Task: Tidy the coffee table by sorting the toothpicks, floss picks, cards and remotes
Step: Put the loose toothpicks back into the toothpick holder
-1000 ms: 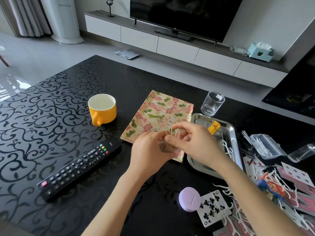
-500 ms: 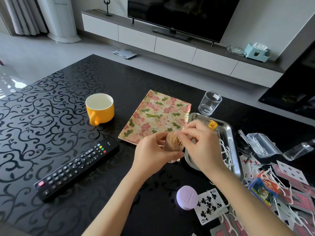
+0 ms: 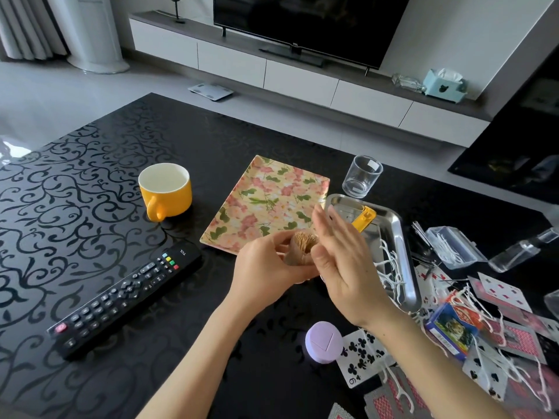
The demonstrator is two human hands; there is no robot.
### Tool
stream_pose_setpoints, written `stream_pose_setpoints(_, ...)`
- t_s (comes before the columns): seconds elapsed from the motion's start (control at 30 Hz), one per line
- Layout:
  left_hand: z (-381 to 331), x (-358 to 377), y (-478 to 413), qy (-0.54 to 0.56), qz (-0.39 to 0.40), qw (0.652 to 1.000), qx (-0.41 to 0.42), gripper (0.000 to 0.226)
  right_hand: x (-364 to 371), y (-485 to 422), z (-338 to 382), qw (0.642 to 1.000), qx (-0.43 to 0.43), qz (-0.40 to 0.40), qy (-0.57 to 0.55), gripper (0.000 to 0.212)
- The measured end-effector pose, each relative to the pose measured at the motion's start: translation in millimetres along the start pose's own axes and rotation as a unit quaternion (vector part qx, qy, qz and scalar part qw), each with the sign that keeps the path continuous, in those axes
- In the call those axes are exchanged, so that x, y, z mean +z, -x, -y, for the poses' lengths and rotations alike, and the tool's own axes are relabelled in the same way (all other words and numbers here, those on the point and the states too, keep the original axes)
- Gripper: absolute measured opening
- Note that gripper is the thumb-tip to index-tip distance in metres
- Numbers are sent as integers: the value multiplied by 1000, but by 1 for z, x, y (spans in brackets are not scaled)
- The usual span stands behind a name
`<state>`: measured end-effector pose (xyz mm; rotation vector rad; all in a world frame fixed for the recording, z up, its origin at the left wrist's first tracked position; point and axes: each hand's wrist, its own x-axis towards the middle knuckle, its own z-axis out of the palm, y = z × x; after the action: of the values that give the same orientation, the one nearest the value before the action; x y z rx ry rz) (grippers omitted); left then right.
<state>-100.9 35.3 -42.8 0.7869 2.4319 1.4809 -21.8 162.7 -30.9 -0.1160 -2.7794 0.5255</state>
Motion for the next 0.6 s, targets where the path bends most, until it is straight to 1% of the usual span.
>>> stream_pose_setpoints(0.07,-1,1,0,-16,12,1000,6,57,0,1,0,1000,-3,8,9,69)
stream_pose_setpoints(0.1,-2,2,0,-33,26,999,19,57,1,0,0,1000,10,21,0,68)
stream_pose_setpoints(0.2,-2,8,4,-47,68,995,64,61,0,-5,-3,992,89,39,-82,60)
stream_pose_setpoints(0.27,-2,10,3,-54,71,993,75,66,-4,-8,-6,983,123,60,-122,54)
stream_pose_setpoints(0.33,-1,11,-1,-72,77,991,85,69,-7,-7,-6,969,160,96,-165,51)
stream_pose_setpoints(0.37,-2,12,-2,-70,81,991,84,69,-8,-6,-5,956,183,104,-205,53)
stream_pose_setpoints(0.43,-4,15,-4,-33,87,994,63,66,-13,-1,-5,922,224,80,-307,55)
stream_pose_setpoints(0.5,-8,19,-12,19,79,996,31,61,-21,5,-12,893,254,11,-370,54)
stream_pose_setpoints(0.57,-15,27,-28,42,69,997,11,57,-30,13,-34,881,301,-67,-359,45)
stream_pose_setpoints(0.6,-19,33,-39,36,59,998,6,55,-35,17,-45,884,321,-79,-329,40)
